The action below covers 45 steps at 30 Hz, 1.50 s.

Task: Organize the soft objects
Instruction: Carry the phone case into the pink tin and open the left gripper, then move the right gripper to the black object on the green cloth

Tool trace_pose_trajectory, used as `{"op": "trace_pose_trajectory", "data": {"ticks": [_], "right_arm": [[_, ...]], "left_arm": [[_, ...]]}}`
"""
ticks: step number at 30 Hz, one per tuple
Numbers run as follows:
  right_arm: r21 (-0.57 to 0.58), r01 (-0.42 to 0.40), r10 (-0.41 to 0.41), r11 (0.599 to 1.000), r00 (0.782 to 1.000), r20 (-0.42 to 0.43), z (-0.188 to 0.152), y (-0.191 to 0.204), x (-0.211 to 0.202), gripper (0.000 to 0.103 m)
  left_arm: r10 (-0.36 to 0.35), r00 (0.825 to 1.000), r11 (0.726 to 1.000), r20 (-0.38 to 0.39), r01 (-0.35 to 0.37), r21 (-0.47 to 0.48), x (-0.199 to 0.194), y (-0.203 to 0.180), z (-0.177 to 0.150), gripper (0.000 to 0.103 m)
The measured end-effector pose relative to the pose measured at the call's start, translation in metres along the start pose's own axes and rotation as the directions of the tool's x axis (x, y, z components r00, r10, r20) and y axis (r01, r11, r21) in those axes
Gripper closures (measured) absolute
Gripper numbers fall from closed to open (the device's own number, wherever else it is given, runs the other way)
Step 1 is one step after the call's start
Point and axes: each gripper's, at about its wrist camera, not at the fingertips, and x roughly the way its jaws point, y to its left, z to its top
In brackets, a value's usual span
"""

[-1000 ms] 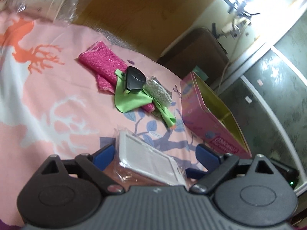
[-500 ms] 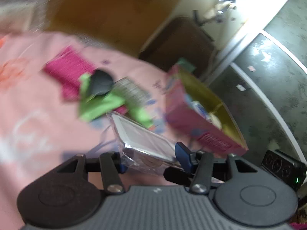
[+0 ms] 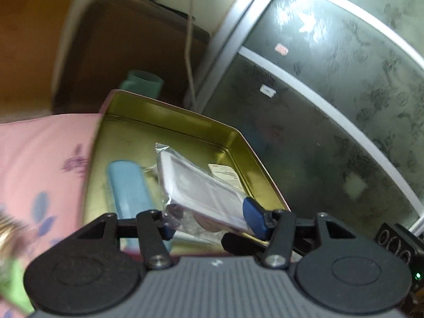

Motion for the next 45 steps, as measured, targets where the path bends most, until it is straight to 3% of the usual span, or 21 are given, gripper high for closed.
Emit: {"op": "trace_pose_trajectory", "data": {"ticks": [1,2,3,5,6,10,15,20,24,25,28,31,33,36,38,41,45], "right_arm": [[-0.004,0.024,-0.024,1.000,1.000,0.001,0.000,-0.006,0.002,0.058],[-0.024,0.069,-0.069,0.997,0.998,0.009,-0.001,-0.011,0.003,0.055],[-0.063,0.143,-0.142,0.988,0.990,0.015,-0.002,-0.013,0.007,0.045],[-0.125,0.316,-0.314,0.940,0.949,0.042,-0.005,-0.016,0.010,0.038],[-0.120,0.329,-0.325,0.937,0.944,0.051,-0.006,-0.022,0.007,0.038],[-0.007,0.275,-0.273,0.962,0.959,0.078,-0.009,-0.038,-0.010,0.039],[0.027,0.199,-0.201,0.980,0.971,0.127,-0.006,-0.019,-0.015,0.039],[-0.027,0.043,-0.039,0.999,0.991,0.128,-0.003,0.026,-0.012,0.039],[-0.103,-0.093,0.099,0.990,0.993,0.058,-0.008,0.073,0.004,0.039],[-0.120,-0.125,0.130,0.985,0.991,0.034,-0.011,0.084,0.009,0.039],[-0.177,-0.202,0.198,0.963,0.979,-0.041,-0.018,0.125,0.028,0.039],[-0.231,-0.284,0.267,0.931,0.958,-0.104,-0.027,0.166,0.042,0.039],[-0.273,-0.316,0.287,0.909,0.947,-0.144,-0.030,0.189,0.055,0.039],[-0.297,-0.332,0.281,0.895,0.939,-0.200,-0.031,0.212,0.084,0.039],[-0.298,-0.330,0.263,0.896,0.934,-0.242,-0.031,0.222,0.108,0.040],[-0.293,-0.282,0.188,0.914,0.931,-0.312,-0.035,0.232,0.143,0.040],[-0.177,-0.221,0.147,0.959,0.923,-0.357,-0.039,0.226,0.168,0.038]], "left_arm": [[0.010,1.000,1.000,-0.003,-0.010,0.003,0.012,-0.004,0.001,0.045],[0.031,0.999,0.999,-0.007,-0.031,0.007,0.023,-0.007,0.002,0.034],[0.068,0.998,0.998,-0.008,-0.067,0.015,0.031,-0.010,0.002,0.028],[0.139,0.990,0.990,-0.003,-0.138,0.035,0.036,-0.012,-0.001,0.025],[0.143,0.990,0.989,-0.001,-0.143,0.044,0.034,-0.013,-0.004,0.023],[0.179,0.983,0.981,0.039,-0.182,0.073,0.006,-0.012,-0.015,0.023],[0.194,0.977,0.976,0.092,-0.202,0.081,-0.055,-0.002,-0.042,0.020],[0.312,0.942,0.948,0.127,-0.317,0.025,-0.125,0.035,-0.090,0.018],[0.490,0.862,0.870,0.126,-0.477,-0.124,-0.177,0.086,-0.124,0.018],[0.537,0.834,0.841,0.128,-0.518,-0.156,-0.187,0.097,-0.129,0.018],[0.672,0.724,0.738,0.154,-0.639,-0.218,-0.216,0.124,-0.141,0.018],[0.730,0.658,0.682,0.185,-0.683,-0.262,-0.232,0.140,-0.148,0.018],[0.729,0.657,0.681,0.192,-0.667,-0.301,-0.236,0.150,-0.154,0.018],[0.710,0.681,0.693,0.178,-0.632,-0.346,-0.233,0.159,-0.163,0.021],[0.700,0.677,0.706,0.226,-0.611,-0.357,-0.240,0.159,-0.166,0.017],[0.687,0.683,0.721,0.247,-0.598,-0.350,-0.242,0.156,-0.170,0.017],[0.675,0.689,0.734,0.263,-0.592,-0.334,-0.242,0.153,-0.172,0.016]]}}
